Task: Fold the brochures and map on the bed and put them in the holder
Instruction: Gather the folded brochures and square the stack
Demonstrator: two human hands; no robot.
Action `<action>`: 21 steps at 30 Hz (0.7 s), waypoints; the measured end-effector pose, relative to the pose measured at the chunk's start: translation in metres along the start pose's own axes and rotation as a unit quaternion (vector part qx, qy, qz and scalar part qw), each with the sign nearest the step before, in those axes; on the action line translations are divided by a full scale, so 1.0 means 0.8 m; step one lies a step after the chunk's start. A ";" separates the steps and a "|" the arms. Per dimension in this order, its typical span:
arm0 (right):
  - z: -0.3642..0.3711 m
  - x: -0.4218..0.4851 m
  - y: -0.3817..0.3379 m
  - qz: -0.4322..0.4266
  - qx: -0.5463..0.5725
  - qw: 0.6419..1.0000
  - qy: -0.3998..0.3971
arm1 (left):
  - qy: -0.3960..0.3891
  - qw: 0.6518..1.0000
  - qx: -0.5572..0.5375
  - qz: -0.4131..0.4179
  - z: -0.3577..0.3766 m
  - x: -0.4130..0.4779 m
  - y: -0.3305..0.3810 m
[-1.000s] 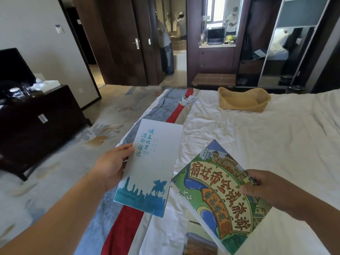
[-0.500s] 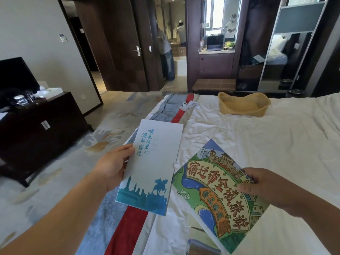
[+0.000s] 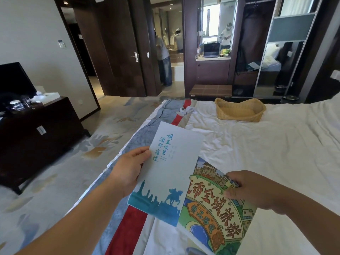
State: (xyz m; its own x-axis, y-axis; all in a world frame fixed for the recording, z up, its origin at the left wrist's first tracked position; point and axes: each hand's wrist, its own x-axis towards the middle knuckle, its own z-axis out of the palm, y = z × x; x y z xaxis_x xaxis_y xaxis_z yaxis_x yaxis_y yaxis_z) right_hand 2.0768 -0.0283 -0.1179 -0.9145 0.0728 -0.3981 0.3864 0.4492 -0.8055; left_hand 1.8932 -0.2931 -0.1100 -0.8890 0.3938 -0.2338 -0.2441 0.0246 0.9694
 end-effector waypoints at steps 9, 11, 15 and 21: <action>-0.006 0.010 -0.048 -0.019 -0.116 0.993 0.032 | -0.075 0.993 0.088 0.012 0.018 -0.002 0.001; -0.008 0.014 -0.052 -0.008 -0.108 0.990 0.086 | -0.047 0.997 0.068 0.010 0.018 0.000 -0.005; -0.004 0.020 -0.052 0.003 -0.069 0.983 0.170 | 0.015 0.999 0.032 0.002 0.016 0.004 -0.020; 0.003 0.027 -0.054 -0.004 -0.010 0.985 0.170 | -0.079 0.996 0.015 -0.042 0.016 -0.001 -0.027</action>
State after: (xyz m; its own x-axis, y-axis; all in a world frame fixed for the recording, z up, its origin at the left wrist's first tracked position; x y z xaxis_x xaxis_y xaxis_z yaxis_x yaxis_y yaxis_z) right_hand 2.0405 -0.0481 -0.0925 -0.9061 0.3624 -0.2183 0.3796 0.4685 -0.7978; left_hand 1.9042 -0.2826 -0.1296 -0.7937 0.5281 -0.3021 -0.3009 0.0908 0.9493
